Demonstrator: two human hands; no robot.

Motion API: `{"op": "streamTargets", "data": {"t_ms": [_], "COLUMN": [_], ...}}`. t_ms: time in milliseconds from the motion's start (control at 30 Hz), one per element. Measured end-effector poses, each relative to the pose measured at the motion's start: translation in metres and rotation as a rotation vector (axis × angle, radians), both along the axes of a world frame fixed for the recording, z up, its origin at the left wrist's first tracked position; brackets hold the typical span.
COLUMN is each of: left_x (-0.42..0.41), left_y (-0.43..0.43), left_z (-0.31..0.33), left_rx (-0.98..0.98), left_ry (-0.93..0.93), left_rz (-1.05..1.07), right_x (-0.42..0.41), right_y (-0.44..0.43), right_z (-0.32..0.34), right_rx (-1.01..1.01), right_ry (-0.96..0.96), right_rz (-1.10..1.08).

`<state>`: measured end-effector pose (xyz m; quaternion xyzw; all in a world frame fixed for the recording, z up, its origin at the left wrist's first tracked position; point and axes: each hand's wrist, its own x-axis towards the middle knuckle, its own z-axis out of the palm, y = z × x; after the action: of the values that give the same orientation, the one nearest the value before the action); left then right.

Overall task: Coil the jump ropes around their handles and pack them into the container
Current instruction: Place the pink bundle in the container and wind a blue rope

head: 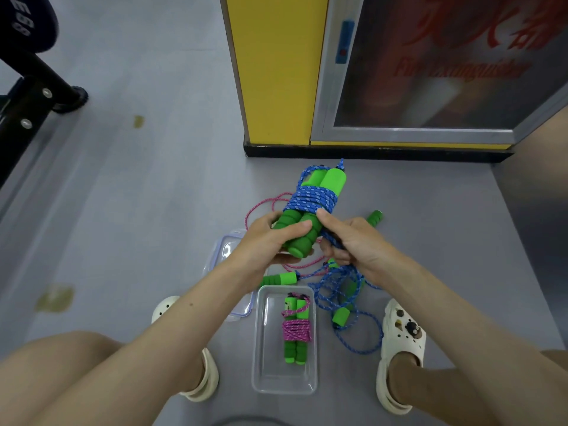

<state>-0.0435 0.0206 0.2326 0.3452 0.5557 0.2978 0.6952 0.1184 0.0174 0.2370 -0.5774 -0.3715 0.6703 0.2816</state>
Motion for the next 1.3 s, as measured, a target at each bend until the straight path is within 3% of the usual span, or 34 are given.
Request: {"op": "streamTargets", "data": {"t_ms": [167, 400, 700, 1033, 1300], "left_x": [0.003, 0.000, 0.002, 0.000, 0.006], "left_y": [0.000, -0.003, -0.007, -0.011, -0.017], "left_z": [-0.001, -0.003, -0.002, -0.007, -0.021], "left_rx": [0.138, 0.474, 0.618, 0.772, 0.900], "left_ry": [0.143, 0.512, 0.936, 1.224, 1.202], "left_rz": [0.023, -0.063, -0.122, -0.239, -0.328], "right_x": [0.002, 0.003, 0.003, 0.003, 0.001], "right_y": [-0.002, -0.001, -0.001, -0.001, 0.000], "right_z": [-0.003, -0.005, -0.008, -0.003, -0.004], "right_rx": [-0.008, -0.031, -0.036, -0.042, -0.015], "right_ry": [-0.052, -0.105, -0.116, -0.103, -0.118], "right_rz": [0.015, 0.053, 0.087, 0.086, 0.067]}}
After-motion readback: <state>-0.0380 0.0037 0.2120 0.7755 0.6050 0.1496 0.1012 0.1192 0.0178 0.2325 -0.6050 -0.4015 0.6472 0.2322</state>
